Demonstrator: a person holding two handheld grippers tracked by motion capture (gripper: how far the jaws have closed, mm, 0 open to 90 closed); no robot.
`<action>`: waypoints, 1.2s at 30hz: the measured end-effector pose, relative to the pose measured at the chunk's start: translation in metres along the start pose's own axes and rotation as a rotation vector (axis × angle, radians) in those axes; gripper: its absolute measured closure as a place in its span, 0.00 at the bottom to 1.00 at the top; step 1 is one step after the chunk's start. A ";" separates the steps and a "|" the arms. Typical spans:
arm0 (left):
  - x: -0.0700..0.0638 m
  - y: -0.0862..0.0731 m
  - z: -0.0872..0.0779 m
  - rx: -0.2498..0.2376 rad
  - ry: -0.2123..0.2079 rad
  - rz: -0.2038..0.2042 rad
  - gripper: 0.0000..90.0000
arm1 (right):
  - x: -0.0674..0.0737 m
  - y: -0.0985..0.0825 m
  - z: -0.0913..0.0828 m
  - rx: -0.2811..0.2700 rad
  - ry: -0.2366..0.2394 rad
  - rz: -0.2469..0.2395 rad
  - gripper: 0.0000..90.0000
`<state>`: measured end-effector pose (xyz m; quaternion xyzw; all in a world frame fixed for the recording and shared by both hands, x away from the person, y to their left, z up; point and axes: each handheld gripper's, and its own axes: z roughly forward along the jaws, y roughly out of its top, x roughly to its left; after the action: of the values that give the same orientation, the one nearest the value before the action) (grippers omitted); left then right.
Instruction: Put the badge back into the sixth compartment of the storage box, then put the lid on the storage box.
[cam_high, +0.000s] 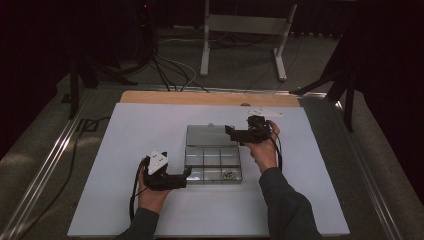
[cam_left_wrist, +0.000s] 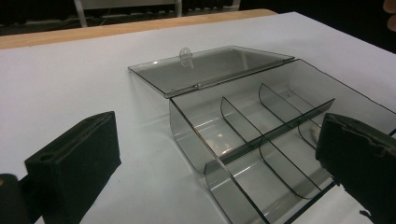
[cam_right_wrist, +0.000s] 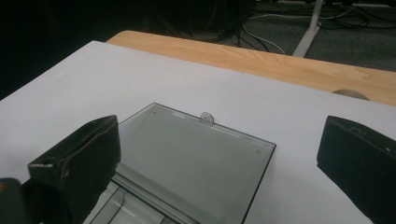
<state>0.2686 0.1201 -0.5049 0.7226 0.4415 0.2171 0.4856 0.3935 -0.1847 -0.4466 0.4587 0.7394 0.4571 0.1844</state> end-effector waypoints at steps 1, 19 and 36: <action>0.000 0.000 0.000 0.000 0.002 -0.001 0.01 | -0.001 -0.001 0.001 0.001 -0.001 0.002 0.00; -0.001 -0.001 0.002 0.009 0.004 0.005 0.02 | -0.011 -0.015 0.017 0.024 -0.015 0.044 0.00; -0.010 -0.011 0.021 0.122 0.040 0.006 0.17 | -0.022 -0.022 0.029 0.077 -0.026 0.060 0.00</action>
<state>0.2744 0.1027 -0.5231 0.7477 0.4612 0.2056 0.4313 0.4133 -0.1920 -0.4826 0.4932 0.7399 0.4276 0.1626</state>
